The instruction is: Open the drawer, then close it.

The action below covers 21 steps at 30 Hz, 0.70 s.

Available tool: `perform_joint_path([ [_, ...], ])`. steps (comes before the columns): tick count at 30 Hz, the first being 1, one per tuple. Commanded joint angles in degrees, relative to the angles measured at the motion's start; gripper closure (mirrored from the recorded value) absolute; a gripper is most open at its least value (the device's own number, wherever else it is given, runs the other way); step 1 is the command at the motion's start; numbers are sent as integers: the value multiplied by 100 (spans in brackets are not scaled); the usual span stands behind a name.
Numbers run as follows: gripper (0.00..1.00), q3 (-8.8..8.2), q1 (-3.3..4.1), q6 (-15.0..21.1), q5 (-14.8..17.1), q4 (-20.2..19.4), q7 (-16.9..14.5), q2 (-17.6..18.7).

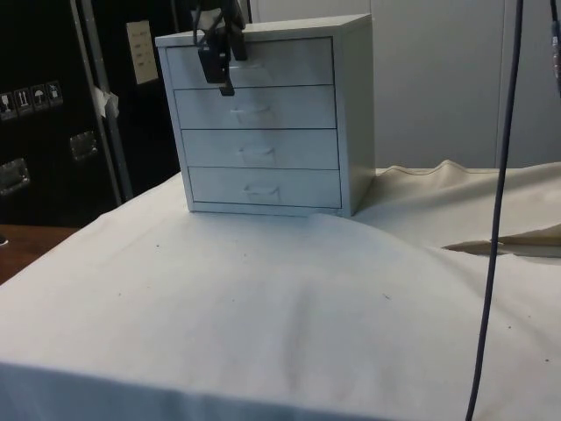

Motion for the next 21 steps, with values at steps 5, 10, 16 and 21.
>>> perform_joint_path([
  [5, 0, -6, 0, 34, -11, -11, 23, 11],
  [10, 0, 11, -11, 86, 34, -63, 34, 63],
  [16, 0, 6, -17, 86, 34, -69, 34, 86],
  [21, 0, 6, -6, 52, 17, -52, 52, 92],
])
